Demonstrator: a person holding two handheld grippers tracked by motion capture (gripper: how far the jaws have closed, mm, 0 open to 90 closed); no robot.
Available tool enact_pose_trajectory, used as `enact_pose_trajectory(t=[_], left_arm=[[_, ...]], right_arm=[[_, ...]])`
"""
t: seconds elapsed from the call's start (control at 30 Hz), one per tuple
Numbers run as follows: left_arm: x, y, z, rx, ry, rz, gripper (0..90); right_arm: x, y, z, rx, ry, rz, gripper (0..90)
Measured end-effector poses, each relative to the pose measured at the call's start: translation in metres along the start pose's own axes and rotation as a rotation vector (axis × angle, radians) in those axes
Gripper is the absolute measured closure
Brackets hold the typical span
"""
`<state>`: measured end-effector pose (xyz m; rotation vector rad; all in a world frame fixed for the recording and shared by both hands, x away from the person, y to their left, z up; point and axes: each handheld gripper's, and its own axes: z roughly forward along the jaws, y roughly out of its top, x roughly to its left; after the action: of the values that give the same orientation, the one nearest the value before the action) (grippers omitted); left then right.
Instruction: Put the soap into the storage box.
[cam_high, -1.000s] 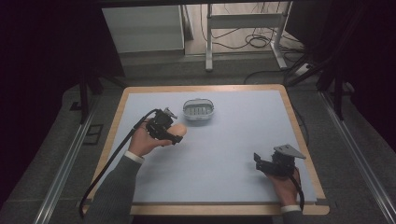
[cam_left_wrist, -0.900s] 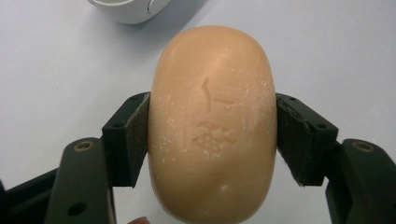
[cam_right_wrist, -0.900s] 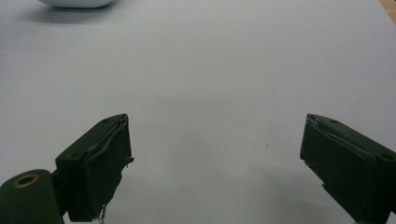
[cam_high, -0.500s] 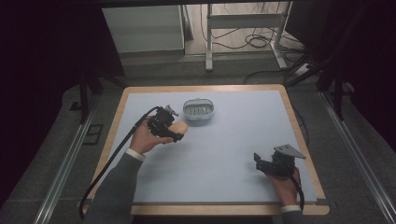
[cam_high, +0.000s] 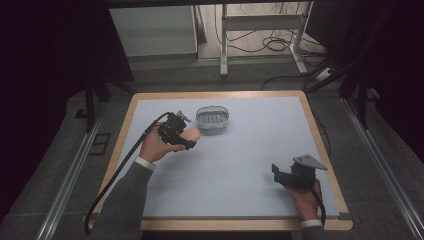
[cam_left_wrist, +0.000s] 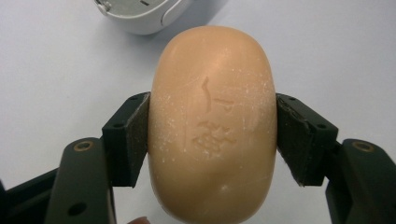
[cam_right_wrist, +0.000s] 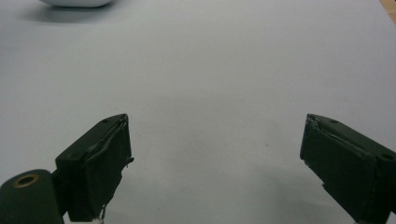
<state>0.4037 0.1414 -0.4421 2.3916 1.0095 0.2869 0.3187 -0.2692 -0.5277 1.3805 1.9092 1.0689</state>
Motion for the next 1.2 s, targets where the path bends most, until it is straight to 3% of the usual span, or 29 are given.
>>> enact_pose_trajectory(t=[0.47,1.1,1.2], left_arm=[[-0.001,0.014,0.004,-0.01,-0.005,0.009,32.5],[0.011,0.032,0.014,-0.013,0.009,0.0,32.5],[0.013,0.034,0.016,-0.023,-0.003,-0.005,32.5]], right_arm=[[0.0,0.0,0.0,0.0,0.001,0.0,8.8],[0.0,0.0,0.0,0.0,0.0,0.002,8.8],[-0.001,0.0,0.001,0.007,-0.001,0.005,8.8]])
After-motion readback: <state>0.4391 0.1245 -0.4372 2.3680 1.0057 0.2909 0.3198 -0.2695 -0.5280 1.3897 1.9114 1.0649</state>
